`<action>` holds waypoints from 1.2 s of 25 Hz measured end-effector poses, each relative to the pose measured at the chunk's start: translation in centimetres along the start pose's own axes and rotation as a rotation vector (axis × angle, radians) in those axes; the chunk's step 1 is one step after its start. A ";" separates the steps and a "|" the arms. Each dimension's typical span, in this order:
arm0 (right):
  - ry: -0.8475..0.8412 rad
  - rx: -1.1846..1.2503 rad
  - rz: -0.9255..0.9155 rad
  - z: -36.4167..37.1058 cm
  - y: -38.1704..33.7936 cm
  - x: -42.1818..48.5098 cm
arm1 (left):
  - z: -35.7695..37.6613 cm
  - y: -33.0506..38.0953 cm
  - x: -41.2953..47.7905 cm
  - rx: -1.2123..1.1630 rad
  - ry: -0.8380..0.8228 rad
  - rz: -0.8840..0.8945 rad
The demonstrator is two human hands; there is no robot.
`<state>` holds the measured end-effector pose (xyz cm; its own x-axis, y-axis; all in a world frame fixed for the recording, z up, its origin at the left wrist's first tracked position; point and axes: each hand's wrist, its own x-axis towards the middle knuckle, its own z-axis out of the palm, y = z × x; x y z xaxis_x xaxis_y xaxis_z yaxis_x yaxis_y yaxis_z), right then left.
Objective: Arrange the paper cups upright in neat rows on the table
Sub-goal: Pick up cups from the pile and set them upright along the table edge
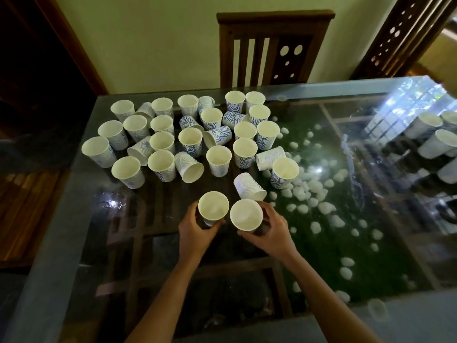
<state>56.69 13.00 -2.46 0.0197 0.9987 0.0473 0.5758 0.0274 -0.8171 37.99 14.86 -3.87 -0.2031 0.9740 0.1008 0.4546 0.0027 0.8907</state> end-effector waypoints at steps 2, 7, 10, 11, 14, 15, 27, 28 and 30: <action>-0.031 -0.037 0.041 -0.3 0.5 -0.5 | 0.1 0.1 -0.4 0.011 -0.010 -0.014; -0.098 -0.062 0.056 -1.2 1.6 -0.8 | 0.5 0.2 -0.6 0.038 -0.032 -0.026; -0.095 -0.018 0.049 -2.0 1.8 -0.8 | 0.8 0.2 -0.6 0.034 -0.037 -0.043; -0.063 0.010 0.055 -2.3 1.5 -0.4 | 0.9 0.3 -0.6 0.030 -0.042 -0.046; 0.074 -0.060 -0.019 -2.9 1.0 2.2 | 0.9 0.3 -0.4 0.016 -0.073 -0.063; 0.071 -0.108 -0.036 -3.0 0.8 3.4 | 0.9 0.2 -0.3 0.012 -0.086 -0.070; -0.047 -0.323 -0.093 -2.1 0.1 8.4 | 0.6 -0.2 0.8 -0.012 -0.088 -0.080; 0.005 -0.312 -0.087 -2.3 -0.1 8.5 | 0.6 -0.2 0.9 -0.012 -0.087 -0.082; 0.067 -0.273 -0.027 -2.5 -0.4 8.8 | 0.6 -0.3 1.0 -0.010 -0.079 -0.084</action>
<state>58.64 21.68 -0.28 0.0501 0.9924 0.1121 0.7757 0.0321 -0.6302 38.17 15.94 -4.35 -0.1715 0.9851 -0.0093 0.4301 0.0833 0.8989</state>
